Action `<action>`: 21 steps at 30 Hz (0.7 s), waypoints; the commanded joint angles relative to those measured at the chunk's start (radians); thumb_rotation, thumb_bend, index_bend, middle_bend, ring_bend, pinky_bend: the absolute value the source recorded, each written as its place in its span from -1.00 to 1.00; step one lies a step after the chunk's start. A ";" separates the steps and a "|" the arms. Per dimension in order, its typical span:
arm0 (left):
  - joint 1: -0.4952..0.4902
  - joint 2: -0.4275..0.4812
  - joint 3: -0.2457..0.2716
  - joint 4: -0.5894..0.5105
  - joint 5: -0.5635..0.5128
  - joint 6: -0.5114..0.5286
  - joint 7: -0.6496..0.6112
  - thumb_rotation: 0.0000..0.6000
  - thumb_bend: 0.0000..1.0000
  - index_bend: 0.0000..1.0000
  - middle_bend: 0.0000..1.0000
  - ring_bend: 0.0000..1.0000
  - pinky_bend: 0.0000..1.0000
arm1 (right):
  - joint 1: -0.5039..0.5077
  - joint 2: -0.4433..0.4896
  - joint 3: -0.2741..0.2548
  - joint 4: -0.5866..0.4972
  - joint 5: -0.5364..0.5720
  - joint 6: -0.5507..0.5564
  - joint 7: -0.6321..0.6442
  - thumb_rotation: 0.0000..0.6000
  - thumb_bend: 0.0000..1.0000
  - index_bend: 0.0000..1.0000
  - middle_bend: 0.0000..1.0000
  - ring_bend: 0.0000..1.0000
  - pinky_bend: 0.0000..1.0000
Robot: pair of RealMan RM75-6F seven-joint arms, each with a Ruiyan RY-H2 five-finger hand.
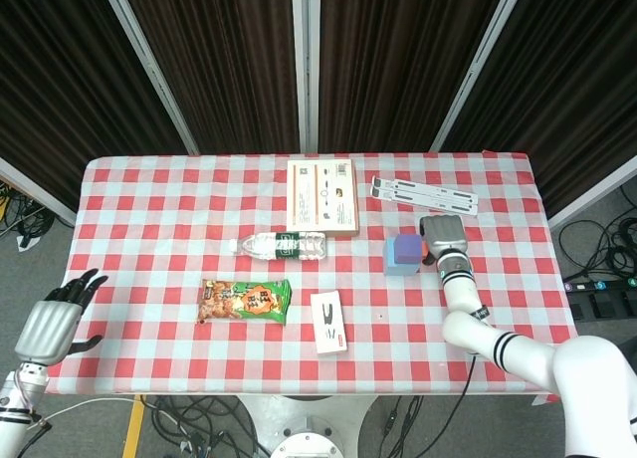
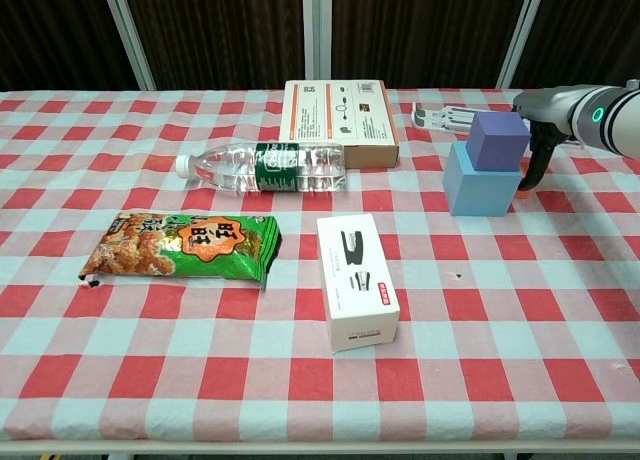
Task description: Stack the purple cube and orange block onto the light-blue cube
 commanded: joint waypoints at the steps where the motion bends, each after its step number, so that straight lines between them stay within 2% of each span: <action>1: 0.001 -0.001 0.001 0.003 -0.001 -0.001 -0.003 1.00 -1.00 -0.62 -0.60 -0.59 -0.34 | 0.001 -0.008 0.000 0.008 0.005 -0.003 -0.005 1.00 -0.94 -0.16 1.00 0.97 0.87; 11: 0.002 -0.008 0.002 0.014 -0.004 -0.002 -0.016 1.00 -1.00 -0.62 -0.60 -0.59 -0.34 | -0.002 -0.028 0.006 0.025 0.005 0.008 -0.013 1.00 -0.89 0.05 1.00 0.98 0.88; 21: 0.003 -0.008 0.000 0.017 -0.007 -0.003 -0.024 1.00 -1.00 -0.62 -0.60 -0.59 -0.34 | -0.021 -0.004 0.016 -0.008 -0.044 0.036 0.002 1.00 -0.86 0.13 1.00 0.99 0.89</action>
